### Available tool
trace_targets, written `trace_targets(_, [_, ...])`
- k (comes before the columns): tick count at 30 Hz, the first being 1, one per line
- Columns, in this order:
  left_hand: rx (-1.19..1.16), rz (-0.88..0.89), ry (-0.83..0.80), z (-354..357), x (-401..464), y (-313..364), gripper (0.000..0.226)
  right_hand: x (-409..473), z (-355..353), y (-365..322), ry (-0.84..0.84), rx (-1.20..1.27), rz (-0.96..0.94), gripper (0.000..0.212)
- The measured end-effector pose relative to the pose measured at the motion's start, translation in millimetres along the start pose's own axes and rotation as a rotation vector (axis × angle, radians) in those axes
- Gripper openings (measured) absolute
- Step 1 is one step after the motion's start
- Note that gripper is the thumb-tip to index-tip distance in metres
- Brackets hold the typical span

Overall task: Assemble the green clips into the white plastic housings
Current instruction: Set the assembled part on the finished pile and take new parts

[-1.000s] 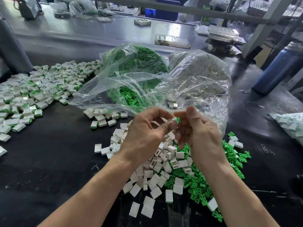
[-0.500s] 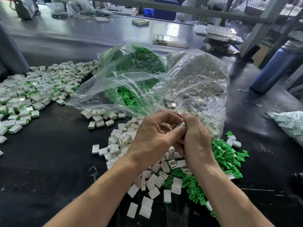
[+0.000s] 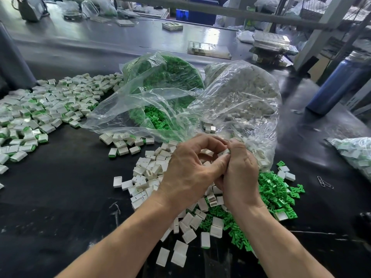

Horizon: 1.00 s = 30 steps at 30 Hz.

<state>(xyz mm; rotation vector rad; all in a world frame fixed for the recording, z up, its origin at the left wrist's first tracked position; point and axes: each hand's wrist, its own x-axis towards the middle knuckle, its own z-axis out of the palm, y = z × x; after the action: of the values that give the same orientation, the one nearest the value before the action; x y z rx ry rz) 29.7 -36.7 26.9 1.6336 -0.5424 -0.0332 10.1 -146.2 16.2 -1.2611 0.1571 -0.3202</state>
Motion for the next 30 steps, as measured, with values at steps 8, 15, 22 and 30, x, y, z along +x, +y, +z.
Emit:
trace_targets(8, [0.013,0.007,0.006,0.8,-1.1,-1.5,0.005,0.9,-0.7,0.9,0.015,-0.012,-0.005,0.056])
trace_targets(15, [0.023,-0.007,0.006,-0.6,-2.6,-2.7,0.006,-1.2,1.9,-1.5,-0.019,0.011,0.015,0.062])
trace_targets(22, [0.021,0.002,0.019,-0.8,-2.7,-3.9,0.006,-2.8,3.0,-2.8,-0.024,-0.031,-0.001,0.059])
trace_targets(30, [-0.056,-0.061,0.031,-8.6,-0.4,-5.8,0.008,1.1,-11.0,-7.8,-0.033,-0.266,-0.006,0.063])
